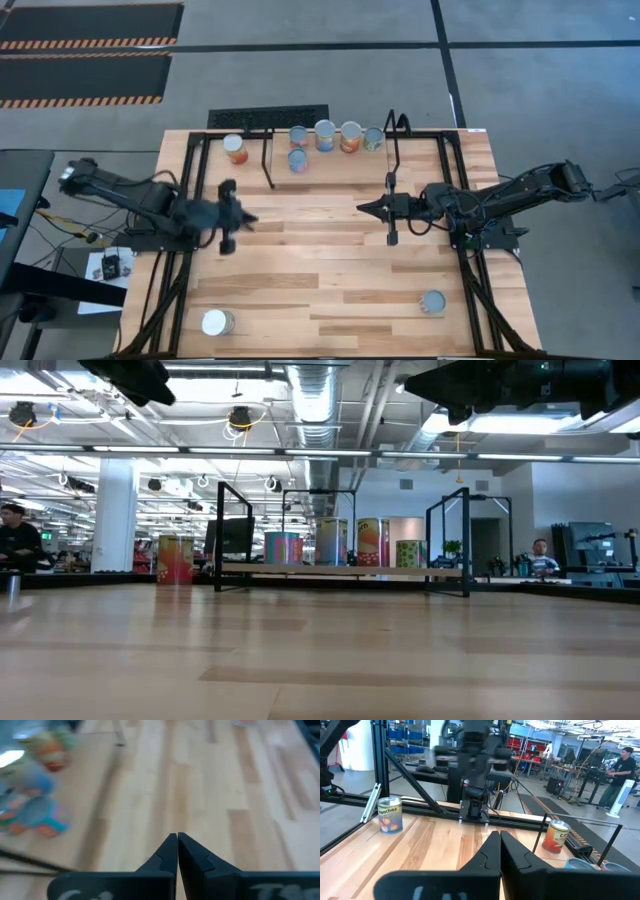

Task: Pick and place cans onto a shelf
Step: Put the canned corn on the shelf aligned with the canned corn on the shelf

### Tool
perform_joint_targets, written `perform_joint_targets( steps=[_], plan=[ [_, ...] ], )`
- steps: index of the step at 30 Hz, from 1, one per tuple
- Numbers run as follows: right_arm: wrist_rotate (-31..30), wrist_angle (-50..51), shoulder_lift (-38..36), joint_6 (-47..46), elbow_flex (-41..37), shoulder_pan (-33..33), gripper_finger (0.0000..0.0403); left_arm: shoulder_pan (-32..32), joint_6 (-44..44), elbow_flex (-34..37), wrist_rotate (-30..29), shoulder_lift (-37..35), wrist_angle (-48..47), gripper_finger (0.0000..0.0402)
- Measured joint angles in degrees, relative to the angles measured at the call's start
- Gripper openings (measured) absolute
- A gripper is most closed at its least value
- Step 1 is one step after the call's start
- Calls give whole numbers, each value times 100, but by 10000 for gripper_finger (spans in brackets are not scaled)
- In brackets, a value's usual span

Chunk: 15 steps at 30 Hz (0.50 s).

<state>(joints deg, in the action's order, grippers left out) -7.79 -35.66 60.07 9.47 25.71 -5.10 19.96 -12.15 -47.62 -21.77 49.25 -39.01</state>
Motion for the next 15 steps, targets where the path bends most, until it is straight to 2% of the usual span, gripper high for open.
perform_joint_targets(
  steps=[6,10,13,15],
  plan=[
    [1,29,0,-38,0,0,14,1104,-512,-187,301,778,-432,0],
    [0,48,0,-42,0,0,14,1593,-1132,-436,459,1314,-946,2],
    [2,43,0,-43,0,0,12,1722,-1727,-721,172,1590,-1646,10],
    [0,38,0,-45,0,0,12,1645,-2125,-932,-273,1691,-2413,12]
  ],
)
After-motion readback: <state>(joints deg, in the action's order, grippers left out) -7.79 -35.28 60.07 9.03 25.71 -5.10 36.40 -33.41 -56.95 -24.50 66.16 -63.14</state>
